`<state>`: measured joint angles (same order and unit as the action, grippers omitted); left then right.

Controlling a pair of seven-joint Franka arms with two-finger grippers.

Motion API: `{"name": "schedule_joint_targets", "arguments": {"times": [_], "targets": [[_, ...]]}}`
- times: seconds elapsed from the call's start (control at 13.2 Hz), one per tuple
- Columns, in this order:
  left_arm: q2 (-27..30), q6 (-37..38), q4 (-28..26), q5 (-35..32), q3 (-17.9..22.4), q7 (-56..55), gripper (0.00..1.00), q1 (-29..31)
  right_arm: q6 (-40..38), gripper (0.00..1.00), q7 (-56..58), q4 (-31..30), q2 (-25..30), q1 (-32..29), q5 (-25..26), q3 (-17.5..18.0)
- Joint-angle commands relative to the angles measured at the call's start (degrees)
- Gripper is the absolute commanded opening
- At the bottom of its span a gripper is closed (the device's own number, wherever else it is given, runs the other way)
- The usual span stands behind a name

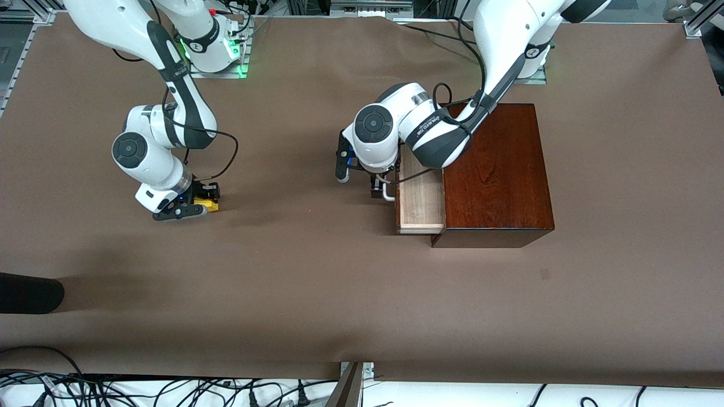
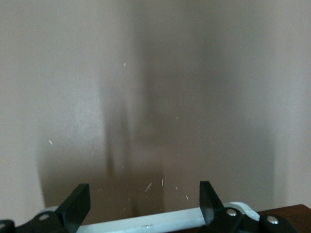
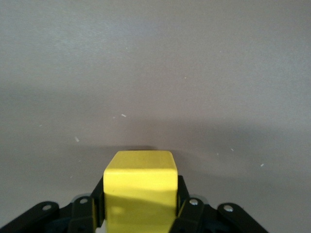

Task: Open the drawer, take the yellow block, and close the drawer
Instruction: 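Set the cube down with the right gripper while the left gripper pushes the drawer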

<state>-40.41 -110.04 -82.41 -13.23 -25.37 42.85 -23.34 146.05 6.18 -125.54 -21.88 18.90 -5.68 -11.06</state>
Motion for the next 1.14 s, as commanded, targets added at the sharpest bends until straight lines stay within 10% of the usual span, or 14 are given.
{"name": "schedule_joint_targets", "arguments": {"times": [0.0, 0.23, 0.38, 0.68, 1.06], "targets": [[2.43, 10.42, -0.20, -4.24, 0.67, -0.74, 1.00, 0.49, 1.87, 0.00, -0.47, -0.32, -0.97, -0.35, -0.83, 0.16], [3.84, 16.59, -0.20, -7.06, 1.63, -1.19, 1.00, 0.75, 1.78, 0.00, -0.38, -0.32, -1.41, -0.71, -0.83, 0.16], [3.84, 18.01, -0.46, -8.47, 1.55, -1.19, 1.00, 2.76, 1.69, 0.99, 0.23, -0.14, -1.06, -0.79, -0.83, 0.16], [4.37, 19.24, -0.29, -8.48, 1.55, -1.19, 1.00, 3.91, -1.71, 1.00, 1.72, 2.66, 3.59, -2.20, -0.74, 0.16], [12.61, 20.56, 0.50, -6.99, 1.20, -13.28, 1.00, 5.31, -24.98, 1.00, 2.34, 17.23, 10.27, -4.13, -0.12, 1.30]]}}
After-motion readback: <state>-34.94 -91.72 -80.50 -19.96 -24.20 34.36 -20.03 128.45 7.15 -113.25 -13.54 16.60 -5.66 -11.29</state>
